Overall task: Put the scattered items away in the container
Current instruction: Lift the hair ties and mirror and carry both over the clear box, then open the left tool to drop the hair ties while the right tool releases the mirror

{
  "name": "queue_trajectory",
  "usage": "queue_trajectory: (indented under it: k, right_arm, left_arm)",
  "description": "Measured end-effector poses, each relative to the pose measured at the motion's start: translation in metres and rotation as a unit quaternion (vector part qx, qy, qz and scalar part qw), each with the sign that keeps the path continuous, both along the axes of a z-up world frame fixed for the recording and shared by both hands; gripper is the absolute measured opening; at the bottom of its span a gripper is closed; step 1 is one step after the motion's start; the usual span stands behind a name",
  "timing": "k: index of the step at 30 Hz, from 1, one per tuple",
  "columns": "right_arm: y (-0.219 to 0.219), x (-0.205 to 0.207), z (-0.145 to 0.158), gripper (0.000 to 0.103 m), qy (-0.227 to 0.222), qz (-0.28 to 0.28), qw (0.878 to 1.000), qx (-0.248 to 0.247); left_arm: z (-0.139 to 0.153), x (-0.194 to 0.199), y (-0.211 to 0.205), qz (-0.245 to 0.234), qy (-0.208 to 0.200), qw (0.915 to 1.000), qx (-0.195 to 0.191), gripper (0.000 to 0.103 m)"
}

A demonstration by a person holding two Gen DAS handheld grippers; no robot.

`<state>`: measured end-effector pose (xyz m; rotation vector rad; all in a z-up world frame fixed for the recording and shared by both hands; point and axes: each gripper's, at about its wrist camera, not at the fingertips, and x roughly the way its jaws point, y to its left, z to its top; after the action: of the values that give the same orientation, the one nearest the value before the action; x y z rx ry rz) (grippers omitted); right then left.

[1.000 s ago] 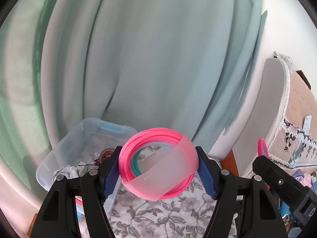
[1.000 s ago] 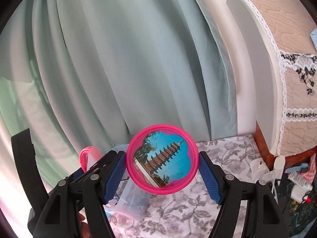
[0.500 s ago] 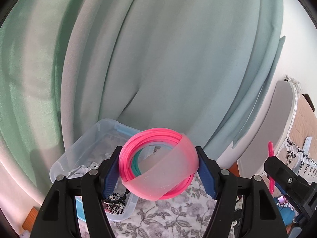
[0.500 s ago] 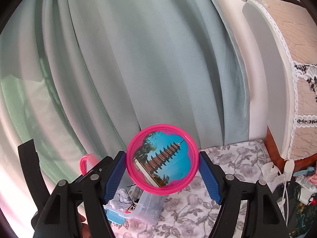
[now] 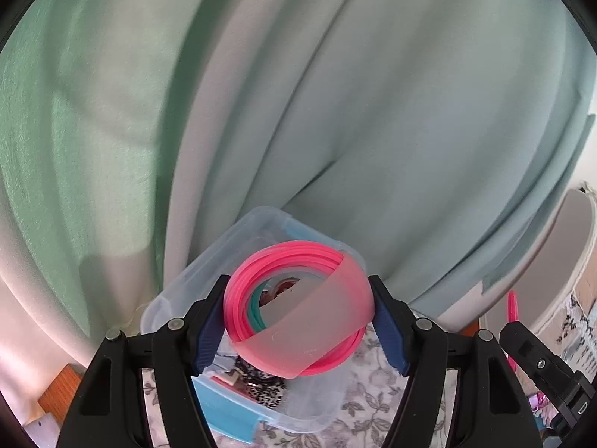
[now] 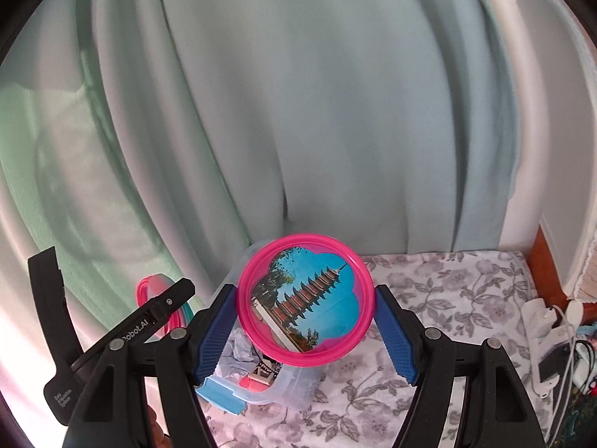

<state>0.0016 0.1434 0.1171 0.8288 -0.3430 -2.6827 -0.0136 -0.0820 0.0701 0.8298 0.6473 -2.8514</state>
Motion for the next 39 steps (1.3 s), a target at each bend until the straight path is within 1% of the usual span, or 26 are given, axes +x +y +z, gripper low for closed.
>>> queue_trajectory:
  k: [5, 11, 14, 21, 28, 30, 35, 39]
  right_arm:
    - [-0.03, -0.014, -0.01, 0.076, -0.014, 0.027, 0.999, 0.017]
    - [-0.064, -0.032, -0.027, 0.076, -0.039, 0.058, 0.997, 0.038]
    - [-0.075, -0.04, -0.039, 0.076, -0.055, 0.067, 0.995, 0.045]
    - [-0.093, -0.057, -0.066, 0.076, -0.09, 0.086, 0.99, 0.061]
    - [-0.099, -0.065, -0.083, 0.076, -0.112, 0.095, 0.987, 0.07]
    - [-0.099, -0.066, -0.087, 0.076, -0.117, 0.095, 0.986, 0.072]
    - [-0.103, -0.07, -0.096, 0.076, -0.126, 0.1, 0.984, 0.078]
    - [-0.106, -0.071, -0.1, 0.076, -0.128, 0.104, 0.983, 0.08]
  left_arm:
    - [-0.019, -0.007, -0.023, 0.014, -0.015, 0.9997, 0.014, 0.072]
    - [-0.045, -0.019, -0.038, 0.02, -0.039, 0.9987, 0.027, 0.072]
    - [-0.057, -0.026, -0.04, 0.017, -0.051, 0.998, 0.034, 0.072]
    - [-0.074, -0.04, -0.047, 0.011, -0.073, 0.9963, 0.045, 0.072]
    - [-0.079, -0.041, -0.055, 0.011, -0.087, 0.9946, 0.055, 0.072]
    - [-0.085, -0.045, -0.055, 0.009, -0.091, 0.994, 0.06, 0.072]
    - [-0.09, -0.049, -0.054, 0.007, -0.094, 0.9936, 0.063, 0.072]
    - [-0.085, -0.047, -0.059, 0.005, -0.095, 0.9931, 0.069, 0.073]
